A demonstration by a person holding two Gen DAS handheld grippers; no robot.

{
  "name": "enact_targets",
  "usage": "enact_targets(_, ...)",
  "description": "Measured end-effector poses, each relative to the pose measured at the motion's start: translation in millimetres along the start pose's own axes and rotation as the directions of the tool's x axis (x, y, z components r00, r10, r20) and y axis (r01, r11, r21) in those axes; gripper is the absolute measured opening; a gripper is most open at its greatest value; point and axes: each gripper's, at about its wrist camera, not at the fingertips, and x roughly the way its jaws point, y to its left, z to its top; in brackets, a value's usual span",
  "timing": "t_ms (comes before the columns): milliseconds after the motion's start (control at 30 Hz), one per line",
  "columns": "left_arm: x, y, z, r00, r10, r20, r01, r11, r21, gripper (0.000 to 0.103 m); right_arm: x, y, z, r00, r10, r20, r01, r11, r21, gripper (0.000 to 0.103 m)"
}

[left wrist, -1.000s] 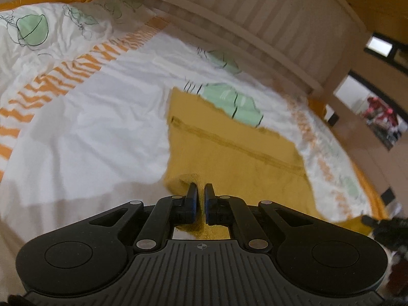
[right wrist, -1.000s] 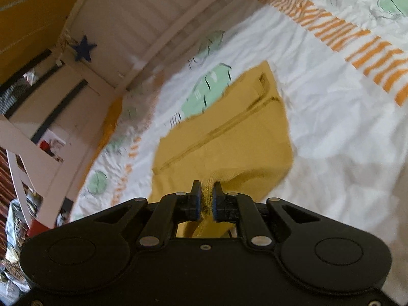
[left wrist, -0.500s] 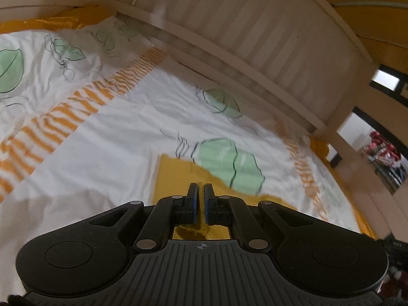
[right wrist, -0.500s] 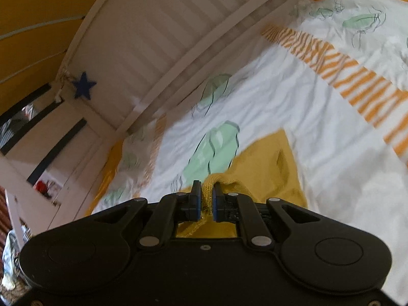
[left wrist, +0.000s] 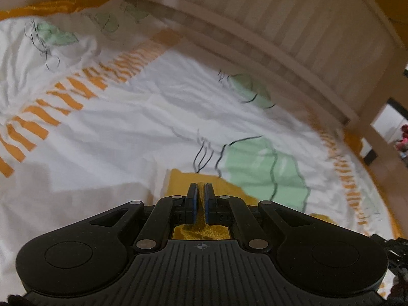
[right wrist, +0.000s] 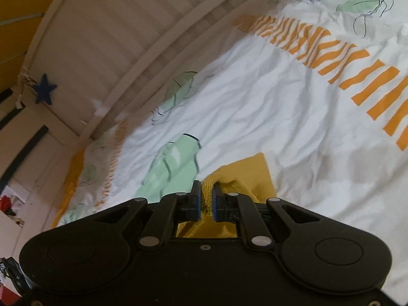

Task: Fold small clothes
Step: 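Lift the hem with both tools and fold it toward the collar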

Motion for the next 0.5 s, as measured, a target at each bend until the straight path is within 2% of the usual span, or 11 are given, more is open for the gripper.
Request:
enact_targets(133,22.2,8.8,-2.1,1.000,0.028,-0.014,-0.028,0.999,-0.032,0.007,16.4,-8.8,0.9,1.000,-0.026,0.000,0.026,1.000,-0.002,0.021)
enact_targets(233,35.1,15.4,2.2,0.999,0.036,0.006,-0.036,0.998,-0.061,0.012,22.4,-15.7,1.9,0.999,-0.039,0.012,0.039,0.999,0.008,0.028)
enact_targets(267,37.2,17.2,3.8,0.999,0.042,0.008,-0.041,0.997,-0.069,0.013,23.4,-17.7,2.3,0.999,-0.048,0.017,0.047,0.999,0.014,0.034)
enact_targets(333,37.3,18.4,6.3,0.998,0.059,0.019,-0.058,0.996,-0.071,0.034,21.8,-20.4,2.6,0.996,-0.077,0.034,0.077,0.997,0.010,0.049)
enact_targets(367,36.3,16.2,7.4,0.997,0.068,0.032,-0.065,0.996,-0.062,0.035,21.1,-20.6,3.2,0.995,-0.088,0.044,0.088,0.996,0.001,0.056)
enact_targets(500,22.5,-1.0,1.3,0.996,0.069,0.059,-0.073,0.995,0.065,0.037,12.1,-9.7,5.4,0.990,-0.120,0.081,0.126,0.988,-0.088,0.057)
